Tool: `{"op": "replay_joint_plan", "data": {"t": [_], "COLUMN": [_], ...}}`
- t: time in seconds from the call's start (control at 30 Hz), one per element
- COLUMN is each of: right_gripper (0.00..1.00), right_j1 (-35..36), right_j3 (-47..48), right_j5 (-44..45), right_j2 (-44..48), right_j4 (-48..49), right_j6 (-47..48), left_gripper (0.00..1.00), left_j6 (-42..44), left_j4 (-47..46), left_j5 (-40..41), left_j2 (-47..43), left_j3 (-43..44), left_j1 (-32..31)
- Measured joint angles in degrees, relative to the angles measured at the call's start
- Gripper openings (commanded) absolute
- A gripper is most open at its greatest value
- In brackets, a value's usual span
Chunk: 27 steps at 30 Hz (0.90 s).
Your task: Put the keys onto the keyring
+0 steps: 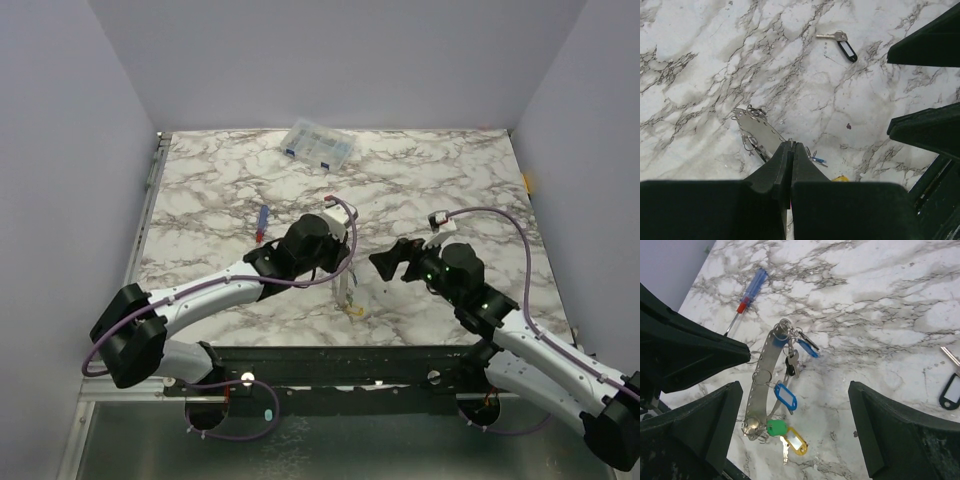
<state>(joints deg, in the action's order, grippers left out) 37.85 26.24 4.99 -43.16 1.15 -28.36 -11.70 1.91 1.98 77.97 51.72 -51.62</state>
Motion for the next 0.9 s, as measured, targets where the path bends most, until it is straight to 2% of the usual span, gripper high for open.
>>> {"op": "replay_joint_plan", "data": {"t": [0.23, 0.57, 0.9], "right_gripper": [0.97, 0.90, 0.93], "right_j1": [0.0, 0.0, 0.0], "right_j3": [-2.8, -5.3, -5.8], "right_j5": [-9.2, -17.8, -24.0], "right_j2": [-4.7, -6.8, -13.2], "right_j4": [8.7, 20.8, 27.6], "right_j6": [0.3, 0.8, 2.4], "left_gripper": [0.00, 0.00, 0.00], "left_j6": [-2.4, -4.2, -5.4], "left_j4": [-11.5, -30.0, -37.1], "left_j5": [-0.7, -2.7, -2.7], "left_j2": [-5.1, -9.5, -10.0], "left_j3": [-9.9, -22.7, -25.3], "left_j1": [0.0, 0.0, 1.2]}}
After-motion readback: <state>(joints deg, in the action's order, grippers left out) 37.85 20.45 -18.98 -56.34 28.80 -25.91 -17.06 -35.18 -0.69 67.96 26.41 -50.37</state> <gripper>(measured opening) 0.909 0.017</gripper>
